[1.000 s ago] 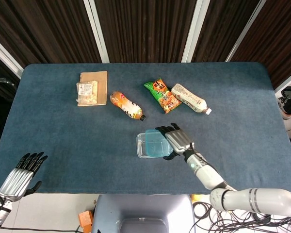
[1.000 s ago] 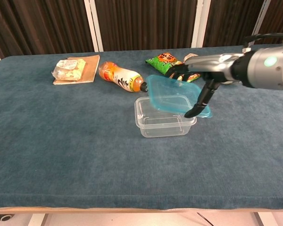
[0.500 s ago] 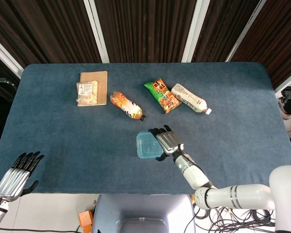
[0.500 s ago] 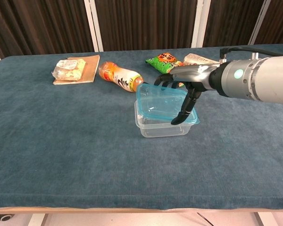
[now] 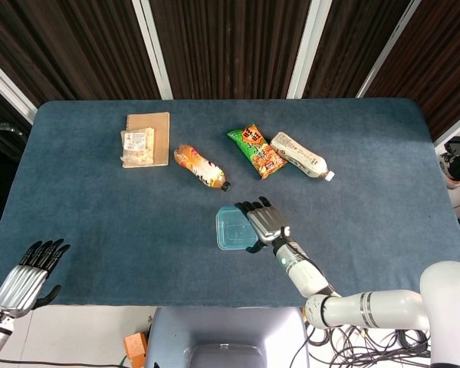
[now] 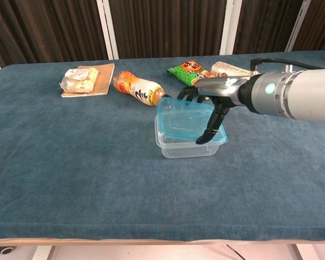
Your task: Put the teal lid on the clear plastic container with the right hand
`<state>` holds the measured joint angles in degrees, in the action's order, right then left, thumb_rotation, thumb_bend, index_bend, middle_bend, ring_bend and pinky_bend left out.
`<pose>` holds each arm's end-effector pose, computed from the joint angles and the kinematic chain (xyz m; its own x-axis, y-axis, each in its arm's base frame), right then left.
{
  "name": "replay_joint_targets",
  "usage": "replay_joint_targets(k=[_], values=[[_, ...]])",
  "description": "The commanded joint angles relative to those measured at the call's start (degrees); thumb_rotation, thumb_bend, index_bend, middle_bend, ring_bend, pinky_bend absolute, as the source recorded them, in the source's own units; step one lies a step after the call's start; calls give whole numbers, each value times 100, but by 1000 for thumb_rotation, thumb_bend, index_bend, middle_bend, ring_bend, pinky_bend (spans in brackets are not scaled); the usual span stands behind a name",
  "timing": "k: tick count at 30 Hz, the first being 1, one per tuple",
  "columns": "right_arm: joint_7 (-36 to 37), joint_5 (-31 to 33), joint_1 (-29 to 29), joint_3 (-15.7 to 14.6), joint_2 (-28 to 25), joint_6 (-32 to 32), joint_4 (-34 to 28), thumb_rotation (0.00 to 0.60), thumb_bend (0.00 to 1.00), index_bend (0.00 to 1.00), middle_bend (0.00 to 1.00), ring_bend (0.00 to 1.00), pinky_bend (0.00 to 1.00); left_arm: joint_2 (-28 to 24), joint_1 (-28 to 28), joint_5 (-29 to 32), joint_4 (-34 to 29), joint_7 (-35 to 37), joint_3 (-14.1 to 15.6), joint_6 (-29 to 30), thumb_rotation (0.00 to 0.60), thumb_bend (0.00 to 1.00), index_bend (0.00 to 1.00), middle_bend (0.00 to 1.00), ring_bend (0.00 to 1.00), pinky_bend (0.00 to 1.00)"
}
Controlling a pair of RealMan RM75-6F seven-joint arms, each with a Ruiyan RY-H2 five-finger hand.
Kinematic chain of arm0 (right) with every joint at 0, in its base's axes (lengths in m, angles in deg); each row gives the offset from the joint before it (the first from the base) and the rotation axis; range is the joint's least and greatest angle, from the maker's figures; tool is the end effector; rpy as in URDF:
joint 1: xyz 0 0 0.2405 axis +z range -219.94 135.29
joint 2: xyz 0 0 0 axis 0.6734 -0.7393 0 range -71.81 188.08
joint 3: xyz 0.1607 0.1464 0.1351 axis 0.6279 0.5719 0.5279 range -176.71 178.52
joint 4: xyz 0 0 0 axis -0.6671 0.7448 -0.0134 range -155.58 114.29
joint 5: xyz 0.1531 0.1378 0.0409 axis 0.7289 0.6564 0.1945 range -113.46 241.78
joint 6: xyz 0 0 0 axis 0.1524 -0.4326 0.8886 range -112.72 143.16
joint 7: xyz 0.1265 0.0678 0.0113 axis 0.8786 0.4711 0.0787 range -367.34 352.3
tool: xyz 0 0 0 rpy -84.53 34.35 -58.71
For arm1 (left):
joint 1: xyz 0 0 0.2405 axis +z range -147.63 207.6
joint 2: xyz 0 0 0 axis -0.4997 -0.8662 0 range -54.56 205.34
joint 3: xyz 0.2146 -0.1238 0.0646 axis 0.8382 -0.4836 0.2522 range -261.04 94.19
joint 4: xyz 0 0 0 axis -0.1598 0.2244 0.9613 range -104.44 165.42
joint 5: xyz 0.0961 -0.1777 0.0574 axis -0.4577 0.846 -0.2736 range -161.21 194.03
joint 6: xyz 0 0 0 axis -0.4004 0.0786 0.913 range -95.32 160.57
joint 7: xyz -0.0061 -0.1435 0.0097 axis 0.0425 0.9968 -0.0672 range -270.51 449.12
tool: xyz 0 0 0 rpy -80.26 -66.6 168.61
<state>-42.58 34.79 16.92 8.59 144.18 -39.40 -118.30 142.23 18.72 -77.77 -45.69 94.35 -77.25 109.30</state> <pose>-0.0887 -0.3403 -0.0307 0.4647 -0.4714 0.7496 -0.8822 -0.3193 0.3461 -0.3495 0.1850 0.1282 0.5703 0.2301 0.7886 0.8190 -0.2331 -0.5243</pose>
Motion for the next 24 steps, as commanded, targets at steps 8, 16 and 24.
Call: replay_joint_targets(k=[8,16,24], values=[[-22,1,35,-13,145,-49,92,600,102,668,360,157,34,-13,13,9,27,43,-1,10,600,346,0,33,33,37],[-82,42,64,-47,240,-50,150,600,102,664,360,157,35,-18,23,11,63,95,-2,25,600,346,0,33,33,37],[-198,214,129,-74,305,-26,208,600,102,372,231,98,12,-28,37,16,87,138,-2,42,600,345,0,33,33,37]])
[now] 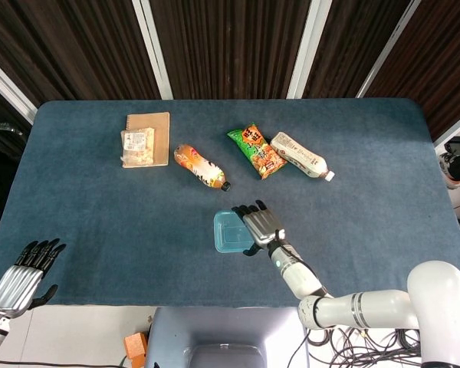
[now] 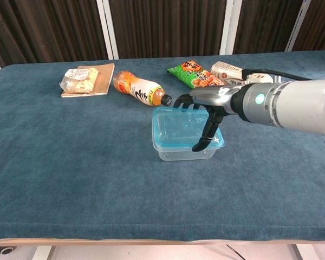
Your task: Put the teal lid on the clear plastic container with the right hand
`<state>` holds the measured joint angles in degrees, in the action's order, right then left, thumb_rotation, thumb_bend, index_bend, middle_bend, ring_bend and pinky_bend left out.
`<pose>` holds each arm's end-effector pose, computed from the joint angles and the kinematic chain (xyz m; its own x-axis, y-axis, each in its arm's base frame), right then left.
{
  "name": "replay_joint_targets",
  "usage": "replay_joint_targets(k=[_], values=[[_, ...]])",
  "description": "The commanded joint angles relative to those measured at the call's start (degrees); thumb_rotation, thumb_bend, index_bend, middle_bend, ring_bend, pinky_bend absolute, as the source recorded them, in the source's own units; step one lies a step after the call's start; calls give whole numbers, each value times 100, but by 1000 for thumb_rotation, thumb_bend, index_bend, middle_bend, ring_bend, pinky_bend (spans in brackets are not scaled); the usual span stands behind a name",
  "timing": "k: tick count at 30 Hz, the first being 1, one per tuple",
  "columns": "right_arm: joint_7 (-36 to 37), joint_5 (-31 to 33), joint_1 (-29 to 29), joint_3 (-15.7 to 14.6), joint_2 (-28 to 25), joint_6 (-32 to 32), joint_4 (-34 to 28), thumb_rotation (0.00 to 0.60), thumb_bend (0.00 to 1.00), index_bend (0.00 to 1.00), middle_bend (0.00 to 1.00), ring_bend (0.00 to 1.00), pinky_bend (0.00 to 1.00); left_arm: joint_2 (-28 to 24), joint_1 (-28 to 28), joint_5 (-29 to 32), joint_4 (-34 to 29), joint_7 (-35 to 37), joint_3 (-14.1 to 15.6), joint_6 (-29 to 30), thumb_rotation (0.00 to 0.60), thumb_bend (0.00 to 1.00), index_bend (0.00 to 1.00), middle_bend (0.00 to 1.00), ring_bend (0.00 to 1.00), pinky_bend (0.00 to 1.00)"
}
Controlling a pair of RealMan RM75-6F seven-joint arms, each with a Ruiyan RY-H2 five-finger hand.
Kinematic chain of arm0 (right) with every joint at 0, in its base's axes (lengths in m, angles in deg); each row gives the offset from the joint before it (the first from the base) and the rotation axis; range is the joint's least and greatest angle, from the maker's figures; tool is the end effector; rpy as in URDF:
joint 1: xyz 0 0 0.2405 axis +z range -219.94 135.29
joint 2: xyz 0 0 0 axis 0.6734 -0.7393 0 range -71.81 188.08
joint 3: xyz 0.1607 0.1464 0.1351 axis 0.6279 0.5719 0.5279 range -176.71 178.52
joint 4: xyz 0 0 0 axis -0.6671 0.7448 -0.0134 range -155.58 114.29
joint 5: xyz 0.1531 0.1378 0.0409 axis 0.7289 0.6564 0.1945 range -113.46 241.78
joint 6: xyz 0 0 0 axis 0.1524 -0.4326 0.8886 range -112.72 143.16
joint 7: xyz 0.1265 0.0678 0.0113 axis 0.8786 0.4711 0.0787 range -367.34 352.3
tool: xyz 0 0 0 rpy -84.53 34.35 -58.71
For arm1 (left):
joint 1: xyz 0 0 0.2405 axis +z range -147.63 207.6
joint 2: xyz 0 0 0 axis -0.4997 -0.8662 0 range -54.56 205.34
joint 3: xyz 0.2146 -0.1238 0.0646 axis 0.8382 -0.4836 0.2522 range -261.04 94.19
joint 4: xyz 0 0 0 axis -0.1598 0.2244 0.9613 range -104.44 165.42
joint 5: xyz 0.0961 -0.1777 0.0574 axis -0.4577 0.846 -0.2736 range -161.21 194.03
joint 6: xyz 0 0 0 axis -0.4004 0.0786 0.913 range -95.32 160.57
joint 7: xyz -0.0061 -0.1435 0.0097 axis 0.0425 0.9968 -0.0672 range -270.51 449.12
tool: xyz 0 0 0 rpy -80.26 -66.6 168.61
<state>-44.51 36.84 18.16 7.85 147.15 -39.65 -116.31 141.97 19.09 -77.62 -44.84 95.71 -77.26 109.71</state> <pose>-0.0871 -0.3369 -0.0467 0.4867 -0.4862 0.7258 -0.8716 -0.3264 0.3658 -0.3536 0.1838 0.1330 0.5638 0.2289 0.7936 0.8241 -0.2201 -0.5220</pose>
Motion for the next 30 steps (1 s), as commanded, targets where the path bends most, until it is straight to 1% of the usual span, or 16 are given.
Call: replay_joint_targets(k=[1,3,5,7,9,13,19,23,25,26,28,29,30], values=[[-17,36,13,-3,7,9,8,600,102,320,199,81,6,-4,2,0,3,5,-1,4,600,345,0,33,33,37],[-40,104,33,-6,-9,45,-8,600,102,181,118,32,0,-8,4,1,4,12,-2,7,600,345,0,33,33,37],[-60,164,56,-1,-24,65,-26,600,102,77,64,4,0,-9,4,2,4,19,-2,4,600,345,0,33,33,36],[-61,166,65,0,-28,65,-33,600,102,23,37,0,0,-15,0,1,1,27,-2,-1,600,345,0,33,33,36],[-57,165,68,-3,-36,61,-45,600,102,1,25,0,0,-19,-1,-1,-3,27,-3,-1,600,345,0,33,33,36],[-58,155,68,-13,-49,47,-59,600,102,0,12,0,0,-26,-1,1,-11,27,-5,-1,600,344,0,33,33,37],[-15,41,38,-30,-238,44,-246,600,102,0,0,0,0,-54,-2,-4,-56,0,-7,4,600,344,0,34,34,37],[29,-196,-13,-58,-449,7,-516,600,102,0,0,0,0,-63,4,11,-65,8,-16,10,600,345,0,34,34,37],[57,-415,-55,-86,-563,-32,-667,600,102,1,0,0,0,-61,11,29,-48,33,-24,13,600,345,0,35,35,37],[64,-513,-71,-100,-597,-55,-713,600,103,29,0,0,0,-57,12,34,-38,48,-26,13,600,345,0,35,35,37],[49,-716,-101,-144,-611,-126,-744,600,138,114,0,0,0,-49,12,34,-13,83,-25,9,600,346,0,35,35,37],[41,-784,-109,-155,-584,-163,-723,600,198,177,0,0,0,-45,9,30,-1,92,-23,5,600,346,0,36,35,37],[37,-843,-118,-163,-524,-203,-675,600,261,206,0,0,0,-40,7,26,10,101,-22,1,600,346,0,36,35,37]])
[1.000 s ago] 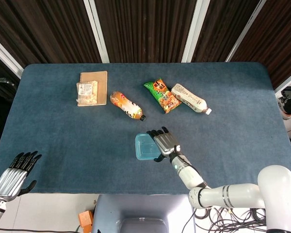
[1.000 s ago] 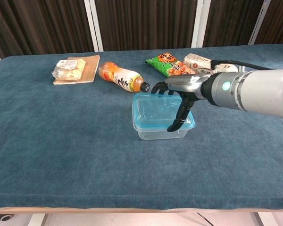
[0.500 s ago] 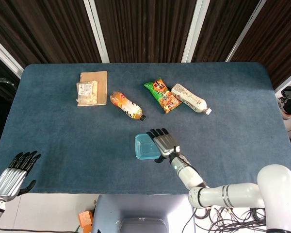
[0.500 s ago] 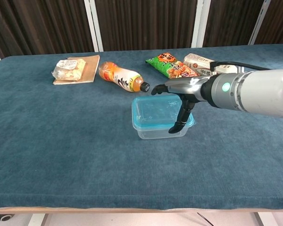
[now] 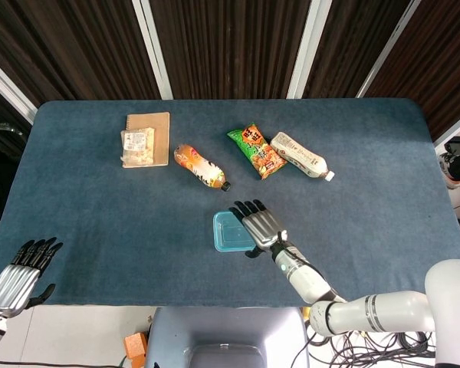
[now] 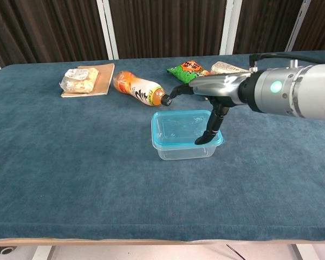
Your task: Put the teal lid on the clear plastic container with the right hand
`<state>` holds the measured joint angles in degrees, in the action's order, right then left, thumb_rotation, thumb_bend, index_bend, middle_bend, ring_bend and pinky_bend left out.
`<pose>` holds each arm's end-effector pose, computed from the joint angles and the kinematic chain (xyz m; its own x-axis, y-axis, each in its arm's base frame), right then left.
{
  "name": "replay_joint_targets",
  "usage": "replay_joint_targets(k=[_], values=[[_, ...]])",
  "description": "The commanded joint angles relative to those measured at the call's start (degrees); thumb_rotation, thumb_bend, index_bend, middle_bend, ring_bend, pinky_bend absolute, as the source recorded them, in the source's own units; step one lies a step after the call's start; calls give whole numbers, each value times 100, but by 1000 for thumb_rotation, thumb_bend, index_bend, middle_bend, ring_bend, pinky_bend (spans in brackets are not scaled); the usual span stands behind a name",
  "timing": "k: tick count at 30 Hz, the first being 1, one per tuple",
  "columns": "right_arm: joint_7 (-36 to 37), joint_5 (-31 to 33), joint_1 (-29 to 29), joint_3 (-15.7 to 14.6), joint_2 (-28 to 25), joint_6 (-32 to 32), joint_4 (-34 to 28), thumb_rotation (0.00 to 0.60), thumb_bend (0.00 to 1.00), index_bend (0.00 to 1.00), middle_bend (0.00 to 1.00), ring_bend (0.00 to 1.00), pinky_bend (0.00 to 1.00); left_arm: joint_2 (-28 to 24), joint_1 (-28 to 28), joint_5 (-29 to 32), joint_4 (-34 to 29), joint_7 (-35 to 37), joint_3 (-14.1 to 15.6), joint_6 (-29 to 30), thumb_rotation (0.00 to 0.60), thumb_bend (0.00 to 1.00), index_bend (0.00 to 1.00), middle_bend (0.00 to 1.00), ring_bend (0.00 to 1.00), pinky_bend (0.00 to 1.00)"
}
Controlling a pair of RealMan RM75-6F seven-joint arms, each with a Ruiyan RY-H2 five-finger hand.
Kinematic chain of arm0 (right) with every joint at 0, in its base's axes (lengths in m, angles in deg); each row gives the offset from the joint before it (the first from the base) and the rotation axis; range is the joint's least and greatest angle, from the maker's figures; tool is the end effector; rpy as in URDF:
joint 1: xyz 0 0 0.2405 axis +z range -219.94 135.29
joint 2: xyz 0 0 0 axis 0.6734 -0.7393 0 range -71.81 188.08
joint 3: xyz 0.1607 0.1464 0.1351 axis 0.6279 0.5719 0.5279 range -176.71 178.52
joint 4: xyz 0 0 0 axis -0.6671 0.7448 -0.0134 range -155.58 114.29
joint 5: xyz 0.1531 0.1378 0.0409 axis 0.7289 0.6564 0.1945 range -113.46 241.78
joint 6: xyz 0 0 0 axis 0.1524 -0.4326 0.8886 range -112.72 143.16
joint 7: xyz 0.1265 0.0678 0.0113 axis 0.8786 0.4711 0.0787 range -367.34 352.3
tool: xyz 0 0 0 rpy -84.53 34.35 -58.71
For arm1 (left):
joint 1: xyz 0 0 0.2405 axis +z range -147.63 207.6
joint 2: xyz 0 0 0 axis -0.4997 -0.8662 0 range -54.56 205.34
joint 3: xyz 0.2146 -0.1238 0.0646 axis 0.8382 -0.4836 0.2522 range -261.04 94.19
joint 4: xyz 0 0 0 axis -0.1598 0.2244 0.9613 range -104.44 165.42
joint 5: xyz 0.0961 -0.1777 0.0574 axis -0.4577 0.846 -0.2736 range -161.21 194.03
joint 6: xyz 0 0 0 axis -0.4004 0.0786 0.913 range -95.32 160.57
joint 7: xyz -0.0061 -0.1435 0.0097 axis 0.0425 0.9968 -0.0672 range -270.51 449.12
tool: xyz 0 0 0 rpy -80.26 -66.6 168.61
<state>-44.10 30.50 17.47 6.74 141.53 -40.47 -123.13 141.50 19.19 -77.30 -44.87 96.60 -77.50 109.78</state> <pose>-0.0784 -0.3269 -0.0215 0.5330 -0.4324 0.7272 -0.8339 -0.4139 0.3651 -0.3548 0.1845 0.1371 0.5552 0.2266 0.8002 0.8302 -0.2084 -0.5170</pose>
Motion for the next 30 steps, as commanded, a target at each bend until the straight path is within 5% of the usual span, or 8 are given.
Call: replay_joint_targets(k=[1,7,30], values=[[-7,-218,-51,-54,89,-137,53,600,317,224,0,0,0,11,-5,-8,20,17,4,-10,600,346,0,36,35,37],[-134,-103,23,22,474,-224,419,600,478,244,0,0,0,12,6,21,81,67,-15,5,600,345,0,37,35,37],[-308,351,125,164,878,-103,844,600,581,291,0,0,0,-23,15,36,43,75,-47,34,600,345,0,39,37,37]])
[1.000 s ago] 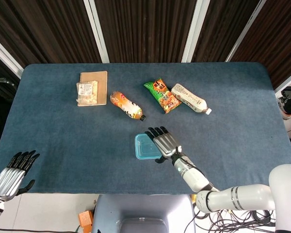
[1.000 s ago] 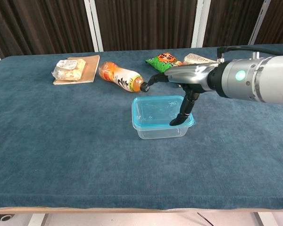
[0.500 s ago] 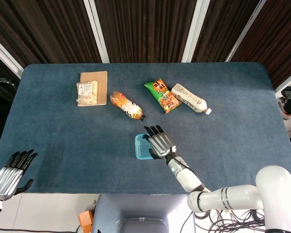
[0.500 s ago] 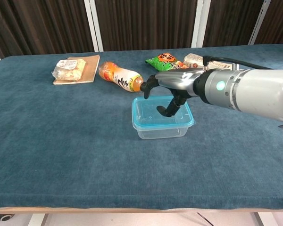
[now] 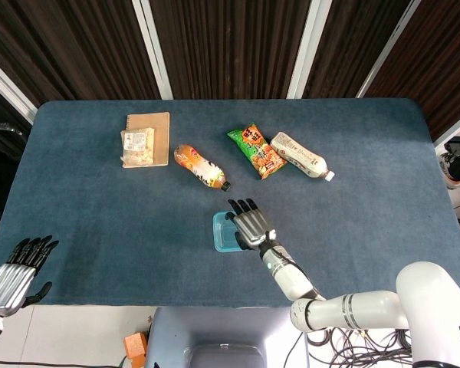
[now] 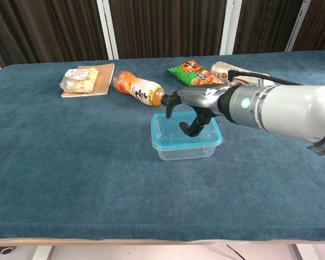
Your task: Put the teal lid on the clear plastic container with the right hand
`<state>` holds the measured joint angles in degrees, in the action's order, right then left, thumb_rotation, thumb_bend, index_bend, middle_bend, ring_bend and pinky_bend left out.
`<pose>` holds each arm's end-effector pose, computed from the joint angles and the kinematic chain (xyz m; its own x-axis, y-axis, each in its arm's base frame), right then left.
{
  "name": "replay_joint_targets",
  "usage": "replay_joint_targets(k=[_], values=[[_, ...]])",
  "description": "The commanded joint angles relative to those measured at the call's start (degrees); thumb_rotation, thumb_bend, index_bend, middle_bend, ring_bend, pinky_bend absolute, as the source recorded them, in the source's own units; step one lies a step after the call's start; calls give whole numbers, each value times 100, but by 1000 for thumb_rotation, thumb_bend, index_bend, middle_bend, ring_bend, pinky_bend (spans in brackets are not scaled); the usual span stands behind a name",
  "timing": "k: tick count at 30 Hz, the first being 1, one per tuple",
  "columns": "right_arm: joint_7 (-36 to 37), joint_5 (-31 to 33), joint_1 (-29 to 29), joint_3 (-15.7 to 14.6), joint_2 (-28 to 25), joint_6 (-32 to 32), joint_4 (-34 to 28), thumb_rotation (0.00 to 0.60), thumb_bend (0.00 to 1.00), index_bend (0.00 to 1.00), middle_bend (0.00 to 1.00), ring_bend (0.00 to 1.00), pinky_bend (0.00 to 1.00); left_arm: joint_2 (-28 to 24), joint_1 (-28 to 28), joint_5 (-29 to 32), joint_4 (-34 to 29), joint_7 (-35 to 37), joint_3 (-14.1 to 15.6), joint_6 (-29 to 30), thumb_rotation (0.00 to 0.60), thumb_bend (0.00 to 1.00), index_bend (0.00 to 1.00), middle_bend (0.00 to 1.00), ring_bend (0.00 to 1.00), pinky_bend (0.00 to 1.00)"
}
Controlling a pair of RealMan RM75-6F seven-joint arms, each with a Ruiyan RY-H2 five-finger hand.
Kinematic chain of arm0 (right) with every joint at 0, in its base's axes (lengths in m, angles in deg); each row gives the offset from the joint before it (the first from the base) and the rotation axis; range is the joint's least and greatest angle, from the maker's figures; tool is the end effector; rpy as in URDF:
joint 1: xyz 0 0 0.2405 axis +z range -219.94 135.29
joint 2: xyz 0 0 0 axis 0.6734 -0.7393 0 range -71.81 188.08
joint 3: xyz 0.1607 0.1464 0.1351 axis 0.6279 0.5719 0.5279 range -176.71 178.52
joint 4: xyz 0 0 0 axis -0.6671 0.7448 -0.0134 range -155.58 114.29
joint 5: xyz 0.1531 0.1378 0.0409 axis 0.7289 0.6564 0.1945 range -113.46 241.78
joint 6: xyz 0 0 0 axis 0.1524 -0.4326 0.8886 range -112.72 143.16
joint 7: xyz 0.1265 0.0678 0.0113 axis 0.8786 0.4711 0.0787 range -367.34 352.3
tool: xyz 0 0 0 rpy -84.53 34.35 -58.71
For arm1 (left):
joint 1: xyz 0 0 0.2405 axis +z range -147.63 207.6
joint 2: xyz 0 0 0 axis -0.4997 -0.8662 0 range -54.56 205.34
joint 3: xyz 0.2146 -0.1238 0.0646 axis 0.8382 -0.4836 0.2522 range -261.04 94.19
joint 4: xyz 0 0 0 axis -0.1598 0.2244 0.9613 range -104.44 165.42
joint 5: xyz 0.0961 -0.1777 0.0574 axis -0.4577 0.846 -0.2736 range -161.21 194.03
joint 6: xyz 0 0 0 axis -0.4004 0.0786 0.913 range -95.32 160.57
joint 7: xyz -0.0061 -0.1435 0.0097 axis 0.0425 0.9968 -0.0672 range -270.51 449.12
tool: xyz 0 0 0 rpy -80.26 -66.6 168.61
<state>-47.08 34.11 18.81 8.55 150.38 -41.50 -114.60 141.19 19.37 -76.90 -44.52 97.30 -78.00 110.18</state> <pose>-0.0718 -0.3355 -0.0574 0.5299 -0.4292 0.7315 -0.8405 -0.3810 0.3853 -0.3563 0.1862 0.1424 0.5515 0.2136 0.8064 0.8328 -0.1956 -0.5178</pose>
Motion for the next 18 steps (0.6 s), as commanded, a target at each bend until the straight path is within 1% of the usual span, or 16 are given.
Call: replay_joint_targets(k=[1,6,12,15,18], values=[[-18,-14,-14,-31,-8,0,-12,600,582,295,0,0,0,13,-4,-7,15,8,4,-8,600,345,0,39,37,37],[-57,28,-34,-79,21,3,23,600,584,305,0,0,0,20,-7,-21,30,9,5,-3,600,345,0,39,37,37],[-48,19,-50,-69,33,10,36,600,584,310,0,0,0,5,8,-28,16,9,6,32,600,345,0,39,37,37],[88,-156,-114,-15,-60,-28,-113,600,584,310,0,0,0,-7,20,-25,7,13,3,53,600,346,0,39,37,37],[233,-595,-251,-73,-270,-123,-392,600,584,311,0,0,0,-16,35,-27,5,24,2,81,600,345,0,39,37,37]])
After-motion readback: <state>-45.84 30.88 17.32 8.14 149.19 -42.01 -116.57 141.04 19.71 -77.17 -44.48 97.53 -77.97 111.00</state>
